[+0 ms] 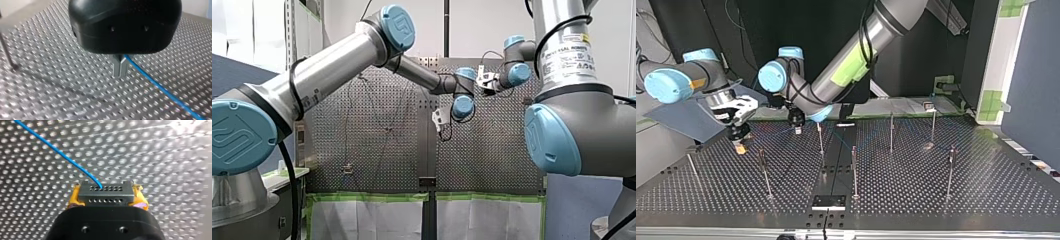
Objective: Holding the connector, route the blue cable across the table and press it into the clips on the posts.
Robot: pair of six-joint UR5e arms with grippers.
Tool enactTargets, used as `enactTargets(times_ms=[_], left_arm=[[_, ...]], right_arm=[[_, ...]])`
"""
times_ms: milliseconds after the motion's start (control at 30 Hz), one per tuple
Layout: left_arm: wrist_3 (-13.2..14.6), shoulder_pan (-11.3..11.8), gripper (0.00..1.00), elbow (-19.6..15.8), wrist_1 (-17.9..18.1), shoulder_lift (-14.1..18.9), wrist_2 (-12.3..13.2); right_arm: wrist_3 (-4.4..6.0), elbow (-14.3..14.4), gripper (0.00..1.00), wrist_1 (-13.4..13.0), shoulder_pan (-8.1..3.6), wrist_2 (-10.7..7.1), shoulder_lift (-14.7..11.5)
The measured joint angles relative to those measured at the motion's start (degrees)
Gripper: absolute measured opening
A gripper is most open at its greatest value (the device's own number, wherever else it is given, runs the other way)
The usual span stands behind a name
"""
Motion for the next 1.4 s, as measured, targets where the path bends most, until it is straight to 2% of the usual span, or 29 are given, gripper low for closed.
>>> enactTargets(times_ms=[333,533,800,1100,1267,1400], left_arm=[[0.91,-0.96,0.00,-4.93,4.85,4.93,0.54],[1.05,-1.65,0.00,-7.61,5.23,7.69,0.45],[2.41,-2.08,0.00,-8.17,6.12,11.81,0.38],[3.30,-0.92,0.00,-7.66,8.03,16.14,1.53],[3.28,-1.10,0.00,-7.57,8.08,15.46,1.13],[3.27,-1.12,0.00,-7.63,8.08,15.44,1.14]], right_arm=[[0.98,-0.35,0.00,2.11,-0.07,-0.06,-5.19],[1.03,-0.37,0.00,2.52,0.16,0.04,-7.30],[1.10,-0.37,0.00,2.37,-0.18,0.02,-7.53],[1.21,-0.36,0.00,2.06,-0.44,-0.44,-7.42],[1.21,-0.37,0.00,1.56,-0.55,-1.86,-7.28],[1.21,-0.37,0.00,1.45,-0.54,-2.30,-7.20]])
